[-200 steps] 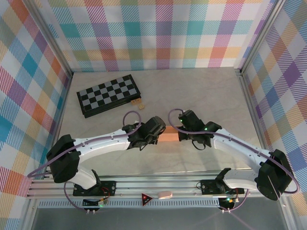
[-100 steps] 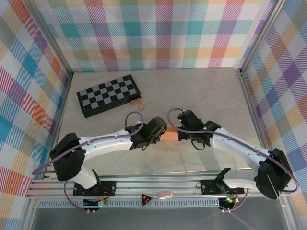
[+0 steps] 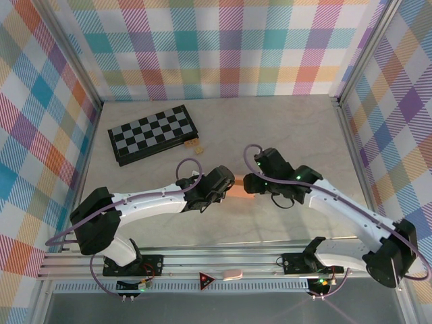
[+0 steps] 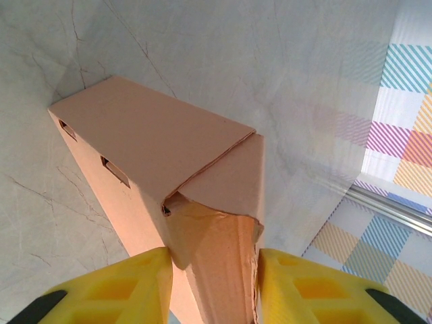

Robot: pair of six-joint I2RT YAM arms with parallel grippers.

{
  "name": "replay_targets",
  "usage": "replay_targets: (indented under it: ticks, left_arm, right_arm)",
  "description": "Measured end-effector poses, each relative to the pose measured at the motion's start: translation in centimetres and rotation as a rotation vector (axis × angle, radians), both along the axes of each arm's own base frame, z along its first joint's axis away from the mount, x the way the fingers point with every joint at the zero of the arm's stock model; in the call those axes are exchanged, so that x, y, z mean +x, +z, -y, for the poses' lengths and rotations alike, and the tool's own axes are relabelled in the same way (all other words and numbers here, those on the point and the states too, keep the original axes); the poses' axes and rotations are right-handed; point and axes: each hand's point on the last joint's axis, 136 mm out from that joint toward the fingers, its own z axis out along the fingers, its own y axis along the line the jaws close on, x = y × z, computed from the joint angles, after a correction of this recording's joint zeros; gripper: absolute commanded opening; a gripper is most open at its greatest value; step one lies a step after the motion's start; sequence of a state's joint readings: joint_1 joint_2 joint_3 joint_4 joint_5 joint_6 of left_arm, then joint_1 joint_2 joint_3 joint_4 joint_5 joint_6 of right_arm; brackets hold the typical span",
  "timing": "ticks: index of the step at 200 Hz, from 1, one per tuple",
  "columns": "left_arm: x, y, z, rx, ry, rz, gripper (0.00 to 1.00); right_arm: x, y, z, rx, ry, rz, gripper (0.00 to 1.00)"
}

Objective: Fold the paper box

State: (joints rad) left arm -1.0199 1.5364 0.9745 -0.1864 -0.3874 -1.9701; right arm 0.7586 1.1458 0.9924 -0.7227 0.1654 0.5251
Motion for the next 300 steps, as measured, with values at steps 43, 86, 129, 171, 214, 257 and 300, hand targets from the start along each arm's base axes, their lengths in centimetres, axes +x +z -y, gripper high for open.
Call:
replay_targets:
  ticks: [43,86,129,171,214,257,300]
  left_arm:
    - [0.0,0.0,0.0,-0.003,0.0,0.002,0.36]
    - [0.0,0.0,0.0,-0.003,0.0,0.001,0.36]
    - [0.0,0.0,0.0,-0.002,0.0,0.001,0.36]
    - [0.0,0.0,0.0,-0.001,0.0,0.0,0.36]
    - [0.0,0.0,0.0,-0.001,0.0,0.0,0.36]
    - [0.0,-0.1,0.0,0.002,-0.001,-0.002,0.36]
    - [-0.1,-0.1,-0.1,0.004,-0.001,-0.004,0.36]
  right_arm:
    - [0.6,2.7,0.6,0.235,-0.145,-0.125,0.61]
    - [2.1,0.5,4.1,0.445,-0.411,-0.334,0.6]
    - [1.8,-1.2,2.6,0.572,-0.432,-0.491,0.55]
    - [1.3,-3.2,2.5,0.609,-0.468,-0.564,0.52]
    - [1.6,-4.7,2.4,0.609,-0.486,-0.599,0.44]
    - [1.5,-5.2,2.2,0.619,-0.476,-0.6,0.4]
    - [1.6,-5.4,2.2,0.624,-0.471,-0.596,0.38]
